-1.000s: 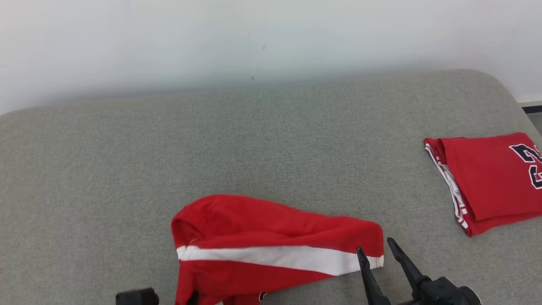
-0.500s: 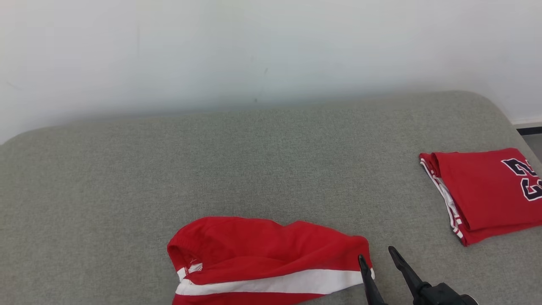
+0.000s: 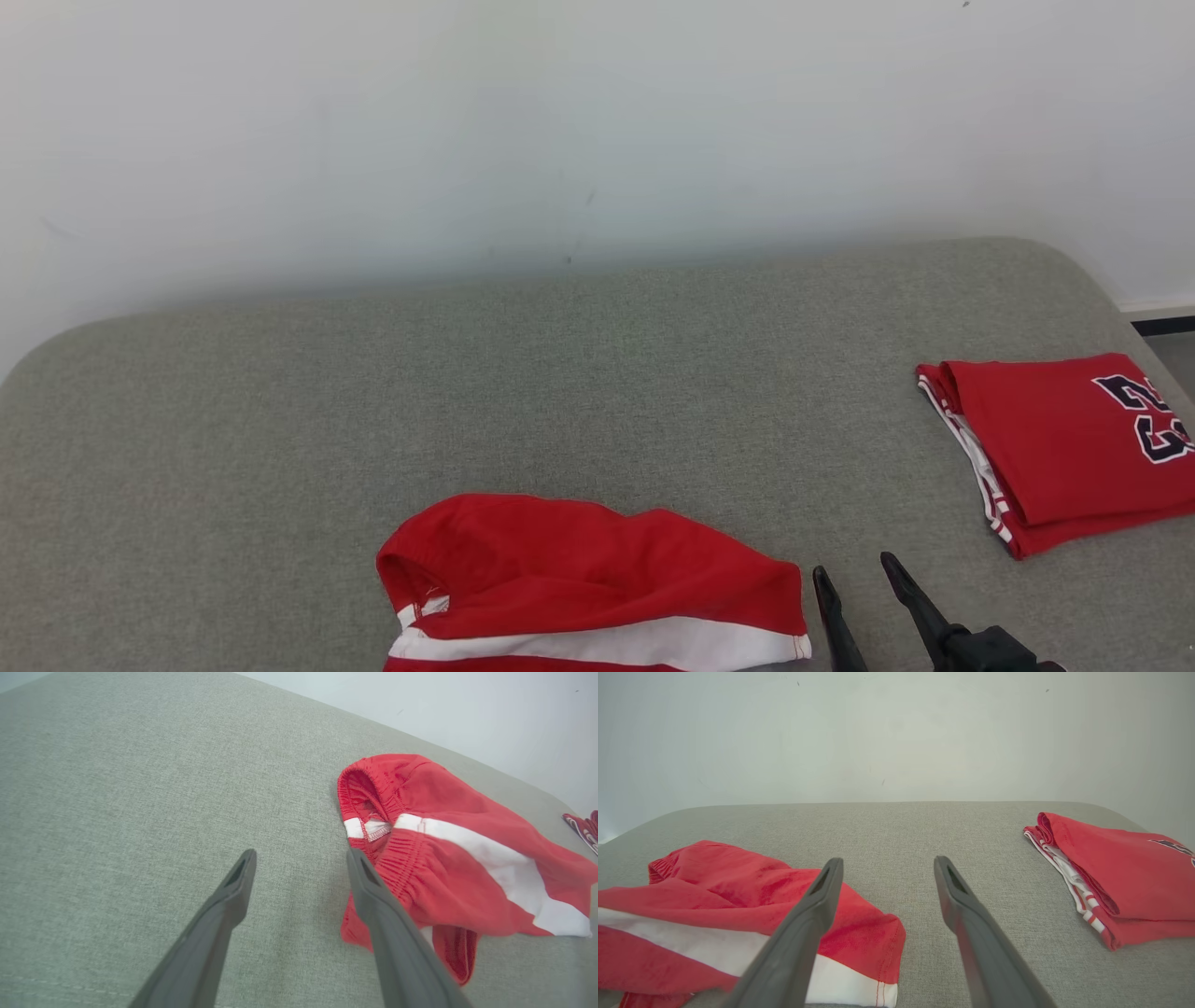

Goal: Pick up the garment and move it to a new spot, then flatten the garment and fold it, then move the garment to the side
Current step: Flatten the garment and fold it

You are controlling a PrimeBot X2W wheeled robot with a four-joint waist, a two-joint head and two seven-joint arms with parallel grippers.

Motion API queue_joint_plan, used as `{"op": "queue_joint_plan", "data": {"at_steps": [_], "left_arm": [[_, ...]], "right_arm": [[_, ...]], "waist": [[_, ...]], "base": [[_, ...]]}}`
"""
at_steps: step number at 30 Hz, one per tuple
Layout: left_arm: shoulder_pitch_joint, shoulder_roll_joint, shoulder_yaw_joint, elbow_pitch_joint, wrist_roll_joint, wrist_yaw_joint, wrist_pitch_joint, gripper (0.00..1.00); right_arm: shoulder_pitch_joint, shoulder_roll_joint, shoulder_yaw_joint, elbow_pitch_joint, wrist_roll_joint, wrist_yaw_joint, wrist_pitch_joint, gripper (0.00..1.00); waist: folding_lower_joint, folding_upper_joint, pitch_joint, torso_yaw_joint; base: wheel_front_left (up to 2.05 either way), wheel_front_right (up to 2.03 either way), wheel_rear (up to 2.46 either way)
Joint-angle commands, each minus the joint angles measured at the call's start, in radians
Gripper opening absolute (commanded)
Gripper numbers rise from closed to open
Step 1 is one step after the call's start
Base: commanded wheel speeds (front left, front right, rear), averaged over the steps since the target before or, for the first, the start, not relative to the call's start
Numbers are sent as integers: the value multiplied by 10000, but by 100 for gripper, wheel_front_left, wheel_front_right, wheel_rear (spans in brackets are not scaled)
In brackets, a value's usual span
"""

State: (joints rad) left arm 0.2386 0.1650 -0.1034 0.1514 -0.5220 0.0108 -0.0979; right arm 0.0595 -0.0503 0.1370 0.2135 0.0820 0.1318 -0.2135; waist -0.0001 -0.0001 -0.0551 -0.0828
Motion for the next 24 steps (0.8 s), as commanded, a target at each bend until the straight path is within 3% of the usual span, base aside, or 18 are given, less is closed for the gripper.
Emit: {"op": "queue_joint_plan", "data": {"at_steps": [1,7,12,19,24], "left_arm": [[50,28,52,64,29,8,-148,100],[-22,171,295,135,203,8,-939,100],[-116,262,435,-277,664,-539,-1618,100],[304,-568,1410,-1085,1451,-1248,-1665,100],[592,-886,1676,-1036,1714,-1418,-1668,100]], "right_arm": [[87,-2,-42,26,-36,-31,24,100],[164,-3,-195,22,-40,-32,117,100],[258,-3,-294,-16,92,-32,29,100],[504,-2,-426,402,193,-32,-96,100],[626,-2,-474,814,200,-31,-98,100]], "waist": [[1,1,-50,-13],[1,1,-173,0],[1,1,-270,14],[1,1,-419,32],[1,1,-509,29]], "base": [[0,0,0],[0,0,0],[0,0,0],[0,0,0],[0,0,0]]}}
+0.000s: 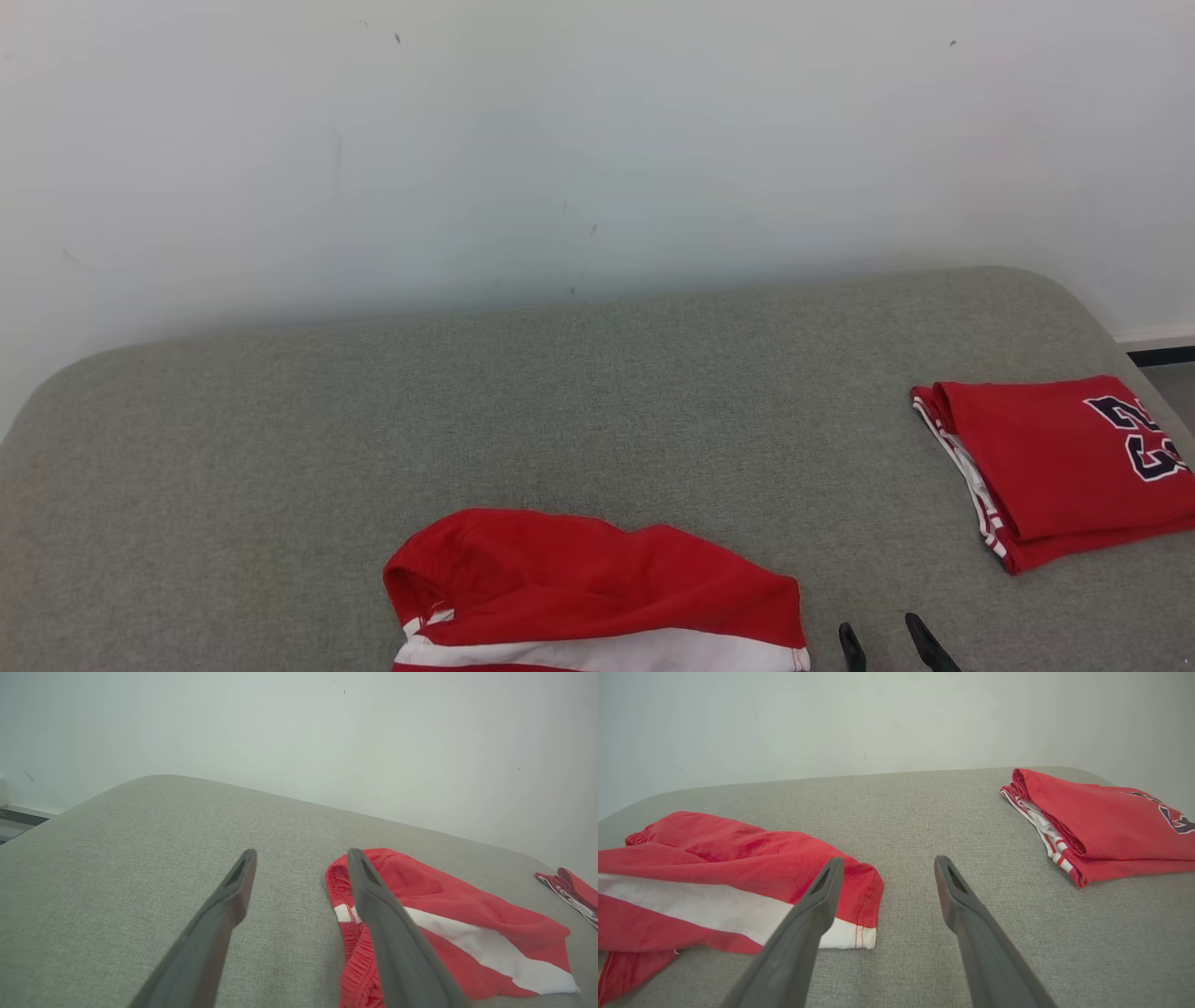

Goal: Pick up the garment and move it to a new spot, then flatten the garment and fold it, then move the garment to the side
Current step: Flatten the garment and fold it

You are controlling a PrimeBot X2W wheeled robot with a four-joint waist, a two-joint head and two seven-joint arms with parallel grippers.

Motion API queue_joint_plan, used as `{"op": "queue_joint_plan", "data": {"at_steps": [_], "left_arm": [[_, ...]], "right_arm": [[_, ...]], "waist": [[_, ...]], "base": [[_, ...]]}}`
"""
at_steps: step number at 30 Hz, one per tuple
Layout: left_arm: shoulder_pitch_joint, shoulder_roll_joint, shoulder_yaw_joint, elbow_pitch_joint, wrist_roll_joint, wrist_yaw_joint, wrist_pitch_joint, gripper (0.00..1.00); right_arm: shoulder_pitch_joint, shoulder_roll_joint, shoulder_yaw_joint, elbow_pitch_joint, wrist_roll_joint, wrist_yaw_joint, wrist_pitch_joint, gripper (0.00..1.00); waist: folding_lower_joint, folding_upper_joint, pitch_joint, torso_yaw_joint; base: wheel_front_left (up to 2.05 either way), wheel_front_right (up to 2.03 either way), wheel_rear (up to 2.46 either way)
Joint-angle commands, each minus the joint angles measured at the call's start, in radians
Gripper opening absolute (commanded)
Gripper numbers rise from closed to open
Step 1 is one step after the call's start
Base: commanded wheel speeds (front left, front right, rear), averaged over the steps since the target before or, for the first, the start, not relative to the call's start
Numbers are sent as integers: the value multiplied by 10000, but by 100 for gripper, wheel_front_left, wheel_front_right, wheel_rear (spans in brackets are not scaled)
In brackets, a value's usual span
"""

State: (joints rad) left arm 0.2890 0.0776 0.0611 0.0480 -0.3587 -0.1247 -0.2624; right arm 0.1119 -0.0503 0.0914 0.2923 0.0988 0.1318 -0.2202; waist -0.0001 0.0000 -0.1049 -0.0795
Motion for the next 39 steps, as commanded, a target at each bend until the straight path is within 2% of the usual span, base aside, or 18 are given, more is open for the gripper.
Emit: {"op": "queue_joint_plan", "data": {"at_steps": [1,20,28,31,34,39], "left_arm": [[132,-37,51,10,163,-75,-23,100],[326,273,-513,-1,182,-50,-25,100],[-390,776,-1498,1158,-497,-51,-24,100],[-981,1273,-2250,1568,-949,-51,505,100],[-1638,1572,-2574,1666,-1599,-50,1303,100],[-2609,2040,-2847,1873,-2407,-50,3462,100]], "right_arm": [[105,-3,-31,88,24,-31,-37,100],[32,-2,95,455,128,-31,-105,100],[-103,-2,147,390,85,-31,-1,100],[-123,-2,213,371,110,-33,42,100],[-150,-3,285,394,162,-31,38,100],[-195,-3,352,403,204,-31,34,100]], "waist": [[1,0,-19,-8],[1,0,67,-26],[1,0,154,-25],[1,0,203,-12],[1,0,257,-9],[1,0,383,-92]], "base": [[0,0,0],[0,0,0],[0,0,0],[0,0,0],[0,0,0],[0,0,0]]}}
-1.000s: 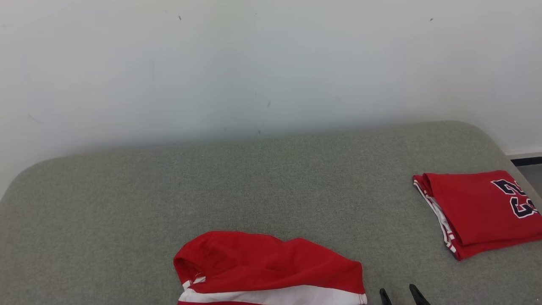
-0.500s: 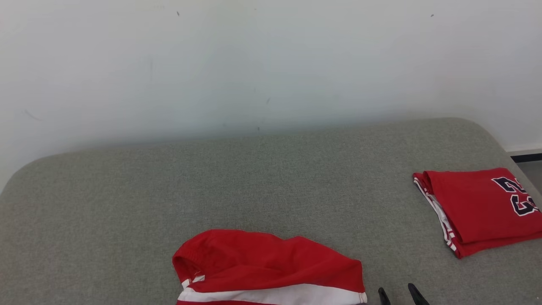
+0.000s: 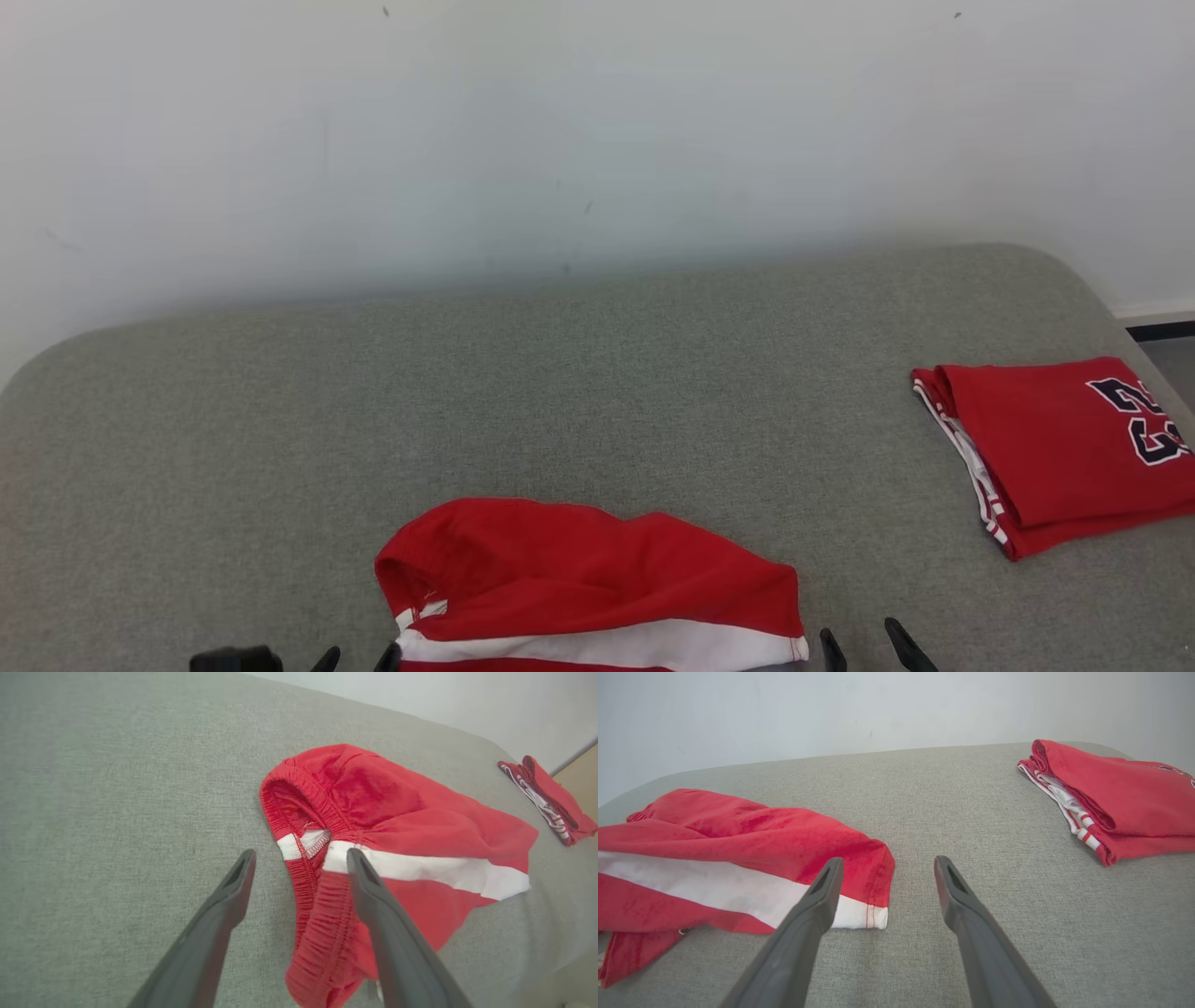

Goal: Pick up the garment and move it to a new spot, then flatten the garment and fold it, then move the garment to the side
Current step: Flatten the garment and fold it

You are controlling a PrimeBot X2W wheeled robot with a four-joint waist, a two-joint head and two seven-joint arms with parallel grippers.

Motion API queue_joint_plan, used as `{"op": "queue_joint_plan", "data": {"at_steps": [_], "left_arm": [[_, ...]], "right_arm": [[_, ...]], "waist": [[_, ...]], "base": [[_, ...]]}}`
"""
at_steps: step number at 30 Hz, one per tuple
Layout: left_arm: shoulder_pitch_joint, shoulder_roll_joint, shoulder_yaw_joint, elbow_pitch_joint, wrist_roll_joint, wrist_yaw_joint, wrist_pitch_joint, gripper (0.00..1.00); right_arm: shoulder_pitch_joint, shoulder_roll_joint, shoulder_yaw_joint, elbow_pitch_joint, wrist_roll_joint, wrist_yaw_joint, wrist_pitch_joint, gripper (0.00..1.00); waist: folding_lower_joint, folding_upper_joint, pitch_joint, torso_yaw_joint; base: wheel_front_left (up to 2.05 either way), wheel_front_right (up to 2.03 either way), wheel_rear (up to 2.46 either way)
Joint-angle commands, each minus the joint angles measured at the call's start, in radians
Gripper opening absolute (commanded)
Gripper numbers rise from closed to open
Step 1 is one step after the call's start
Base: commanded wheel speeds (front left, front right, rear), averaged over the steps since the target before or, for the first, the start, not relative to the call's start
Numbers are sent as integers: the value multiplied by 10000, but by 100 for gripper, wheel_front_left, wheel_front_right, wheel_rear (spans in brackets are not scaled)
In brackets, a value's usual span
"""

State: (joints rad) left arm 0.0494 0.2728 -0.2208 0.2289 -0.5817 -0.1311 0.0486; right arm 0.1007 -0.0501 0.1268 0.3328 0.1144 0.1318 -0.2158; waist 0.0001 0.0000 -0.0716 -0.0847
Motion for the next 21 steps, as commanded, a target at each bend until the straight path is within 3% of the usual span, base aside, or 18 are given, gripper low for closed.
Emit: {"op": "queue_joint_plan", "data": {"at_steps": [1,12,21], "left_arm": [[-378,171,-52,114,-271,45,809,100],[-1136,292,-328,-367,-1054,906,4111,100],[-429,608,-398,-1616,-1116,1397,4953,100]], "right_arm": [[-98,-5,-3,4,49,-31,-11,100],[-142,-5,-68,-131,-99,-31,53,100],[-90,-4,-182,-234,-193,-31,93,100]], "waist": [[-1,0,76,-60],[-1,0,417,-247],[-1,0,496,-239]], "base": [[0,0,0],[0,0,0],[0,0,0]]}}
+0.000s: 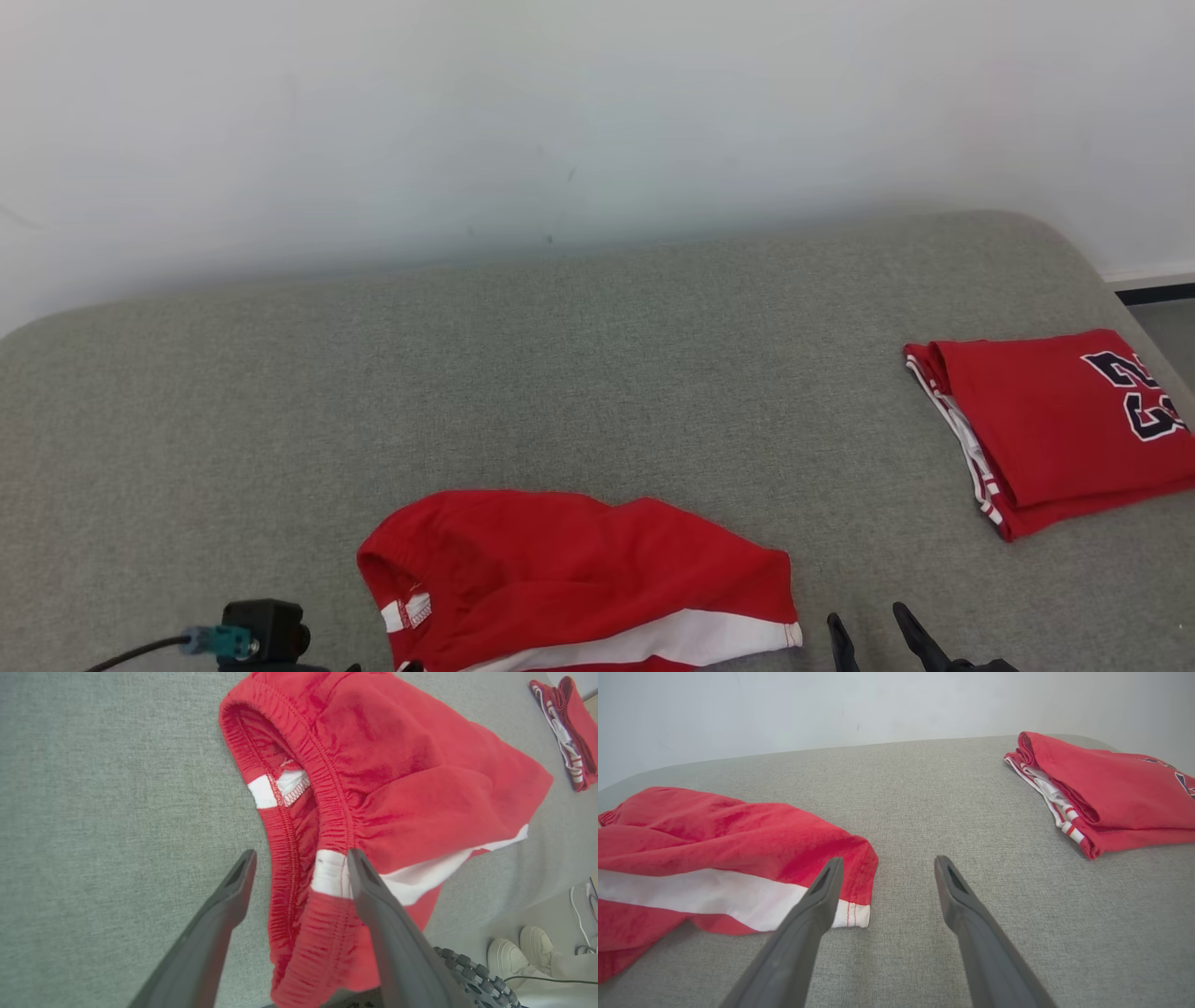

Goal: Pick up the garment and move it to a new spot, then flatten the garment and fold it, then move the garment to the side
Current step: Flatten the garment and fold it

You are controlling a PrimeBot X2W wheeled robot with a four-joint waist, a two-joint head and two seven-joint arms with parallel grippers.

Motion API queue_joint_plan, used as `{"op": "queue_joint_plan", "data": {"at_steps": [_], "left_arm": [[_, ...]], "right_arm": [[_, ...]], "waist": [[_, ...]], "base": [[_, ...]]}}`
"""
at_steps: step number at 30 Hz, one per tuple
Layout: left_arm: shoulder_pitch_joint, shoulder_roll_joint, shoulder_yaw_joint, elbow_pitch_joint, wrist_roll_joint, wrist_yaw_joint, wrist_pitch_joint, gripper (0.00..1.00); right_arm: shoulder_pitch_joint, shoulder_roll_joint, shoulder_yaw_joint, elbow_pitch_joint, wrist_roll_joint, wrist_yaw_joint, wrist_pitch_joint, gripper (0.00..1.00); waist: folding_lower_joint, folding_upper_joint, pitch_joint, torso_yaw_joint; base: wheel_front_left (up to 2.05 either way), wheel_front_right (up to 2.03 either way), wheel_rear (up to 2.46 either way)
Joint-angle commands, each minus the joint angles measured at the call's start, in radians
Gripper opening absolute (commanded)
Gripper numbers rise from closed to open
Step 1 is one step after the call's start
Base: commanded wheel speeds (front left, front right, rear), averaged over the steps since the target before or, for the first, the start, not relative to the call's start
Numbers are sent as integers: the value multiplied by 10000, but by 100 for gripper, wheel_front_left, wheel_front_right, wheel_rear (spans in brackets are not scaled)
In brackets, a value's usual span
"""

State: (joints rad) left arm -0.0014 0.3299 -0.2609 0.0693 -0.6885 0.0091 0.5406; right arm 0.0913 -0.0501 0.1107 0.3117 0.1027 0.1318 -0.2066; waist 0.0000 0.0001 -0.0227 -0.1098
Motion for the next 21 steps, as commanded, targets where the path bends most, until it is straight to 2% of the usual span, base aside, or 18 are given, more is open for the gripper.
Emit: {"op": "queue_joint_plan", "data": {"at_steps": [1,7,14,21], "left_arm": [[190,80,-14,-230,-22,30,60,100],[518,187,-242,-886,80,63,245,100],[-28,28,-512,-331,375,-5,98,100],[-380,4,-856,311,277,-133,722,100]], "right_arm": [[0,-5,-36,-39,-81,-31,7,100],[-32,-4,20,-87,-92,-31,54,100],[-129,-4,133,-98,-103,-33,100,100],[-123,-5,142,-144,-122,-33,161,100]], "waist": [[0,-1,22,32],[0,-1,122,224],[0,-1,209,296],[0,-1,248,263]], "base": [[0,0,0],[0,0,0],[0,0,0],[0,0,0]]}}
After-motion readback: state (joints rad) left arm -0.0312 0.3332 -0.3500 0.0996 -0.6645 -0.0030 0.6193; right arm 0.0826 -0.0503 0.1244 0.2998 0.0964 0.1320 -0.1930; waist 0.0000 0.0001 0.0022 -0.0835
